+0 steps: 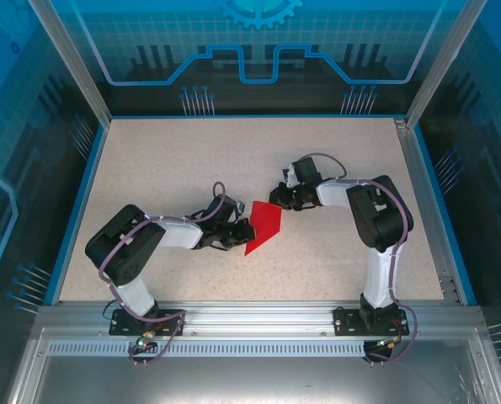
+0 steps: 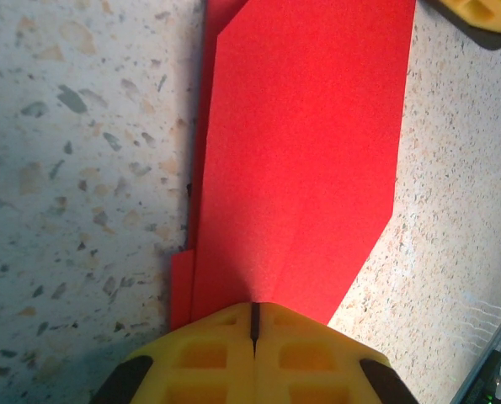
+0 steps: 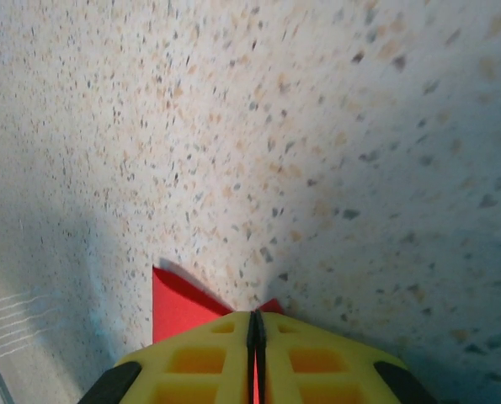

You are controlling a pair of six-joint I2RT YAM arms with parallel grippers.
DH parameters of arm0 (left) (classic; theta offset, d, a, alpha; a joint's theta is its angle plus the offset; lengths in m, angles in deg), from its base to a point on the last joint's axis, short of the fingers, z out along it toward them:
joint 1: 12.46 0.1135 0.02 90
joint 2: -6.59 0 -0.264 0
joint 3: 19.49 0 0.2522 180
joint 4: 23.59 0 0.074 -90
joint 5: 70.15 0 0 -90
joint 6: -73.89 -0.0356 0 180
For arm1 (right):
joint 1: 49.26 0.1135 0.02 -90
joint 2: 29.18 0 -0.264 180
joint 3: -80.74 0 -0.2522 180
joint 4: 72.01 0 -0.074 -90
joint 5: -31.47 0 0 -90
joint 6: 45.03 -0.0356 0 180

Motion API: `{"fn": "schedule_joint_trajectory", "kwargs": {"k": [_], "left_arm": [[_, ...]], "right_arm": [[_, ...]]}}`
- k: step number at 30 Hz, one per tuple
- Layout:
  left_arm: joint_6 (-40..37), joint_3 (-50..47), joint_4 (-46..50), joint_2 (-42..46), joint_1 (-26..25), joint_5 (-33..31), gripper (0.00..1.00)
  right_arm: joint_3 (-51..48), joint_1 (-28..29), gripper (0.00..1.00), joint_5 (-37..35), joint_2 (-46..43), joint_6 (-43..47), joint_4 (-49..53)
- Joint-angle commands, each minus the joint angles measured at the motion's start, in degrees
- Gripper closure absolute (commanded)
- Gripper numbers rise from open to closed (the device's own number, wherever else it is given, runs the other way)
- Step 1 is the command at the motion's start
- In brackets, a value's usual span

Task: Fold a paper plane with a square sheet of paper (pick it up from the middle)
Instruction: Fourth fold the wing at the center of the table.

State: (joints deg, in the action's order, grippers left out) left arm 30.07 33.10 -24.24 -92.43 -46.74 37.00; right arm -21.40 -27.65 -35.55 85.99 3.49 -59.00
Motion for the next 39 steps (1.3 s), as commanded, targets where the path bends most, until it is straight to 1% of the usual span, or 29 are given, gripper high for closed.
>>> {"fn": "schedule_joint_trajectory", "kwargs": {"k": [1, 8, 11, 14, 19, 22, 24, 28, 35, 39], "left_arm": [[-2.05, -4.19, 13.21, -2.78, 0.33, -4.78, 1.0], [-1.96, -4.2, 13.07, -2.89, 0.3, -4.69, 1.0], [-2.03, -4.02, 13.06, -3.01, 0.28, -4.54, 1.0], [-2.05, -3.75, 13.11, -2.92, 0.29, -4.42, 1.0], [-2.05, -3.28, 13.26, -2.76, 0.32, -4.36, 1.0], [-2.05, -3.06, 13.35, -2.68, 0.32, -4.1, 1.0], [-2.13, -2.82, 13.58, -2.66, 0.35, -4.07, 1.0], [-2.23, -2.35, 13.93, -2.58, 0.31, -4.03, 1.0], [-2.06, -2.71, 14.31, -1.33, 0.31, -3.77, 1.0], [-2.38, -1.81, 16.03, 1.81, 0.3, -2.96, 0.98]], "right_arm": [[2.27, -3.08, 0.88, -6.52, 2.69, 1.9, 1.48], [4.68, -3.49, 0.87, -6.6, -1.28, 3.83, 4.88], [4.66, -3.09, 0.86, -4.0, -3.73, 5.07, 4.74], [3.18, -1.29, 0.86, -0.06, -6.34, 5.35, 3.42], [-1.9, 2.91, 0.89, 2.15, -9.29, 2.77, -0.22], [-3.94, 4.58, 0.9, 3.9, -8.52, 1.32, -2.49], [-4.52, 5.49, 0.91, 3.58, -7.42, 1.09, -2.46], [-6.12, 5.75, 0.93, 4.62, -4.79, -0.08, -4.77], [-6.96, 5.72, 0.95, 1.08, -1.67, 1.62, -1.65], [-7.83, 5.46, 0.96, -1.01, -0.83, 2.46, -0.62]]}}
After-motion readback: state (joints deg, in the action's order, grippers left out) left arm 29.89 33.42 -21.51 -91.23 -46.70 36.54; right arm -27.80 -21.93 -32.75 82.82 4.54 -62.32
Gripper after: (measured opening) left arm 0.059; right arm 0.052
